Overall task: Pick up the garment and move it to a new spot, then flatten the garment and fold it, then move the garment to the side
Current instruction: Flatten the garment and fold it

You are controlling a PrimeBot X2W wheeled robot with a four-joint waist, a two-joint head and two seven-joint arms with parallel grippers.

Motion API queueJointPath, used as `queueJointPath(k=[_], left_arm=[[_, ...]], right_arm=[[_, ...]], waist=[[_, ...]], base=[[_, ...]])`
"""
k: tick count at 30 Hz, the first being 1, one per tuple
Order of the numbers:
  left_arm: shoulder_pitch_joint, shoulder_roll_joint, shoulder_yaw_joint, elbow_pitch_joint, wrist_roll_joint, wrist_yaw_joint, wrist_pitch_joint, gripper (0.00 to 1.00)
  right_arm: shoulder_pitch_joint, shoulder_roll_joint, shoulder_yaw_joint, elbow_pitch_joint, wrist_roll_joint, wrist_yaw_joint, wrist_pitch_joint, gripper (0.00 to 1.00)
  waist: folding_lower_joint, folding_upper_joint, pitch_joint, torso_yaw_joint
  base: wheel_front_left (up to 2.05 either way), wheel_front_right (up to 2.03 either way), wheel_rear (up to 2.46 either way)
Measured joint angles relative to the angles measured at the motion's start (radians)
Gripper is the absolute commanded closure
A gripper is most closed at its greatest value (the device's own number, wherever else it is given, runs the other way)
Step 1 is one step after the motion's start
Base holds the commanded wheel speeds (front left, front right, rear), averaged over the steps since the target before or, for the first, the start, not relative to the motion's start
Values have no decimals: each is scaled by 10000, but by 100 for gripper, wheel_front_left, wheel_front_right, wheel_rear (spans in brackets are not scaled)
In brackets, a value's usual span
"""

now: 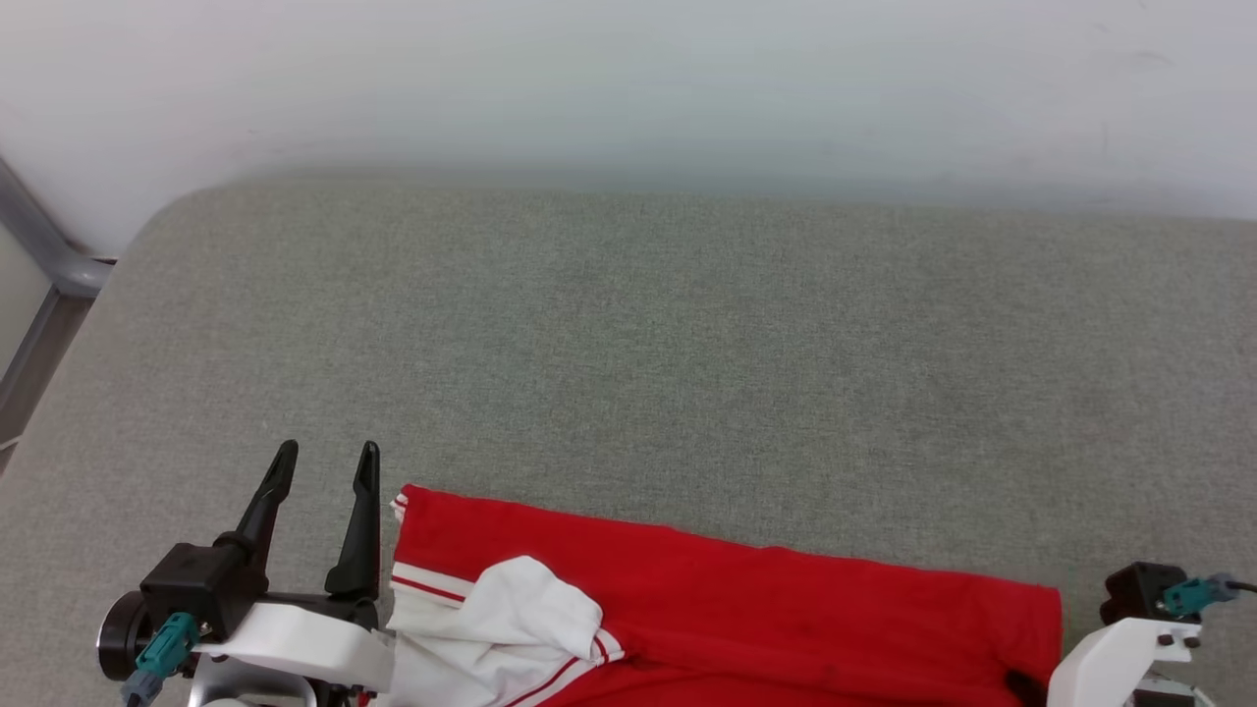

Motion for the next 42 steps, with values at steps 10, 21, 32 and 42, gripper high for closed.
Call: queueJointPath(k=[10,21,32,42], left_arm=[[198,-46,50,56,159,86,0,0],[278,-38,-19,88,169,88,0,0],[260,-58,-221,219,169,84,10,0],[214,-90,-514,263,169,77,171,0]], right_arm=[[53,-430,-1755,-646,-136,-2,569,100],[-5,255,-3438,-1290,1371,-6,2428,100],[102,531,-2610,-617,6834,-8,3843,100],[266,539,1003,-8,10475,-8,2109,100]], waist=[[0,0,-323,-238],[0,0,-402,-376],[0,0,-582,-222],[0,0,-821,188]], base=[[0,0,0],[0,0,0],[0,0,0],[0,0,0]])
